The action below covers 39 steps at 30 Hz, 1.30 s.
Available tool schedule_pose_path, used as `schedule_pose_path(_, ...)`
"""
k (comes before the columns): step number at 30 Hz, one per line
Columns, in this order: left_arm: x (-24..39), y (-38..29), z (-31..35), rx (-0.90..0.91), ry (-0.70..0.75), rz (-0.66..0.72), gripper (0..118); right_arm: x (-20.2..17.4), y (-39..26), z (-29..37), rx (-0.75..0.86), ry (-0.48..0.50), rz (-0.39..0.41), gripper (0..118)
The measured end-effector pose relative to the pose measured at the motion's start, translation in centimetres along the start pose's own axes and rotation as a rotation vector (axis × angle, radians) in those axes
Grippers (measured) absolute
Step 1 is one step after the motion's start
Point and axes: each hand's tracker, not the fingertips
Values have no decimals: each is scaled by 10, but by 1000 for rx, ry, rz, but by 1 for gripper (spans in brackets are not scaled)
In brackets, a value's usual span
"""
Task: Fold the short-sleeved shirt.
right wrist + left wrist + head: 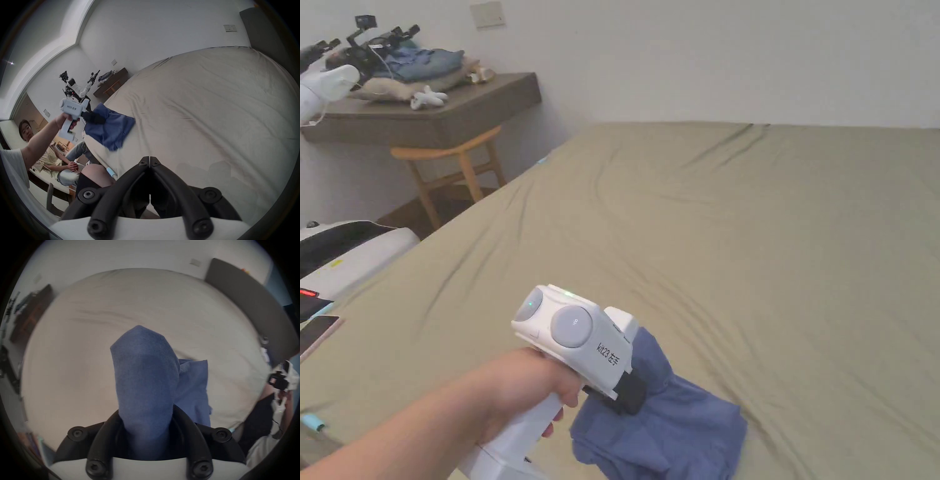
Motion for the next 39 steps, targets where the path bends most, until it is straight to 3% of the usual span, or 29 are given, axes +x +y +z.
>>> schedule_pose_path(2, -37, 1, 0, -48, 98, 48, 20, -6, -1, 1, -7, 5, 9, 0)
schedule_pose_path(6, -100, -1, -5, -121, 153, 78, 19, -8, 0, 2, -8, -13, 33, 0)
schedule_pose_path(14, -172, -15, -27, -231, 462, 72, 19, -15, 11, 1, -12, -59, 63, 0)
schedule_pose_path(20, -206, -27, -24, -244, 477, 212, 19, -23, 14, -6, -36, -84, 89, 0)
schedule_pose_path(21, -209, -29, -23, -244, 475, 227, 28, -24, 14, -7, -39, -88, 101, 0)
schedule_pose_path(22, -212, -32, -21, -237, 478, 226, 48, -25, 14, -8, -40, -88, 106, 0)
schedule_pose_path(24, -214, -35, -13, -184, 556, 156, 108, -26, 14, -8, -37, -88, 105, 0)
schedule_pose_path(25, -213, -35, -8, -153, 590, 128, 116, -26, 14, -9, -34, -86, 103, 0)
schedule_pose_path(30, -187, -32, 24, -37, 589, 174, 116, -28, 15, -7, -24, -86, 117, 0)
schedule_pose_path(32, -162, -29, 34, 15, 512, 207, 111, -25, 16, -3, -17, -88, 132, 0)
schedule_pose_path(33, -144, -27, 40, 50, 469, 207, 89, -24, 17, 0, -14, -93, 136, 0)
schedule_pose_path(34, -123, -25, 45, 103, 436, 201, 89, -22, 18, 3, -6, -104, 140, 0)
schedule_pose_path(35, -105, -23, 48, 152, 419, 197, 81, -20, 19, 7, 5, -110, 145, 0)
schedule_pose_path(37, -60, -19, 54, 238, 419, 185, 39, -17, 21, 17, 30, -114, 148, 0)
schedule_pose_path(39, -16, -15, 60, 328, 387, 165, 6, -16, 22, 27, 62, -125, 158, 0)
